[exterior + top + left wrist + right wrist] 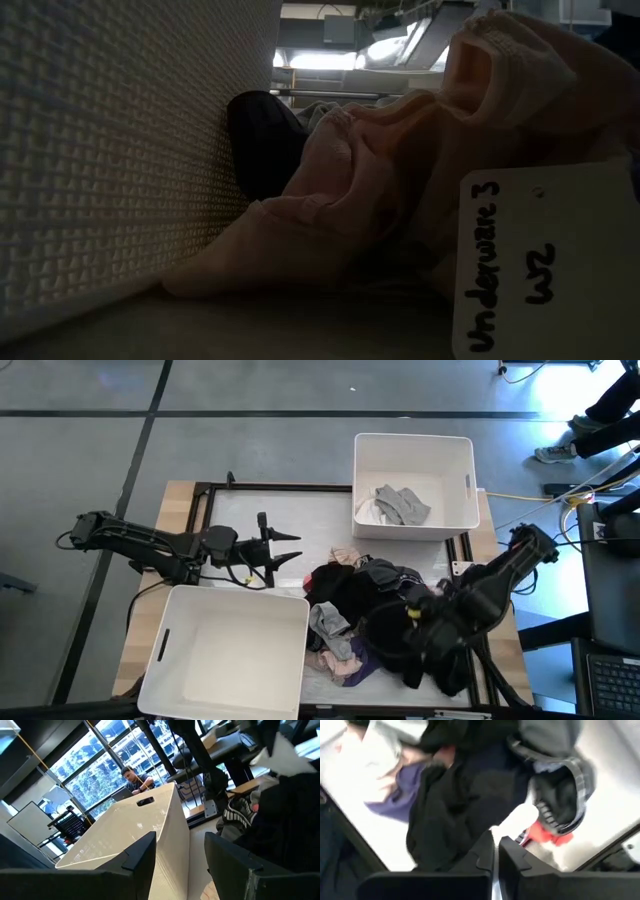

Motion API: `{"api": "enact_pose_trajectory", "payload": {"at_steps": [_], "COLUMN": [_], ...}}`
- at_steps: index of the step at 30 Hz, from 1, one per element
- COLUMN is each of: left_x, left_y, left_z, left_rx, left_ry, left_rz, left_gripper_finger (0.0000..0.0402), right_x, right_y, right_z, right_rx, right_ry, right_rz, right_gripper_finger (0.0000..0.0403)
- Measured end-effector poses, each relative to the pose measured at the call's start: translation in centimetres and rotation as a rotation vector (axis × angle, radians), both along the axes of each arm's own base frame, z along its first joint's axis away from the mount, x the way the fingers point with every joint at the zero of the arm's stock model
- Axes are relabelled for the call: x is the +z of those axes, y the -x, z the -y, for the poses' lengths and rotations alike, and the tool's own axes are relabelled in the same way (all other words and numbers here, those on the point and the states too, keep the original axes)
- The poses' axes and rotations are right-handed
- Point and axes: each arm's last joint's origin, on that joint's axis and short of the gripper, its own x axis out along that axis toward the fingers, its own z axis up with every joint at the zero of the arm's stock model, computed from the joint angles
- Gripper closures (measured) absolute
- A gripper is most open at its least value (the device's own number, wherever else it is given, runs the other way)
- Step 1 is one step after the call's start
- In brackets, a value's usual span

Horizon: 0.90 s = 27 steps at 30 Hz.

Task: Sort clothes
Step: Put the white sock into the top white laundry bin

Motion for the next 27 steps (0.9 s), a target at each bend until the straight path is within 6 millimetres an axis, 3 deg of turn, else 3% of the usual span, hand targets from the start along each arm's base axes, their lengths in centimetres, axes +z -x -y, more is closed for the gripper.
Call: {"api": "enact_pose_trajectory", "payload": {"at_steps": [12, 19, 27], "left_x": [0.1, 0.2, 0.2], "left_y": [0.0, 0.0, 0.0], "left_z": [0.0, 0.0, 0.0], "left_rx": [0.000, 0.000, 0.000], "left_ry": [0.013, 0.017, 0.024], "left_rz": [0.011, 0.021, 0.025], "left_gripper_finger": [0.0243, 0.0243, 0.0243], "right_x": [4.2, 6.0, 7.3], "right_y": [2.0, 3.1, 3.0], "right_z": [6.8, 10.4, 12.8], "right_rx": [-0.040, -0.115, -0.196], "right_ry": [0.179, 0.379, 0.707], "right_rz": [0.240, 0.365, 0.447], "right_gripper_finger": [0.0389, 0.0387, 0.0387]}}
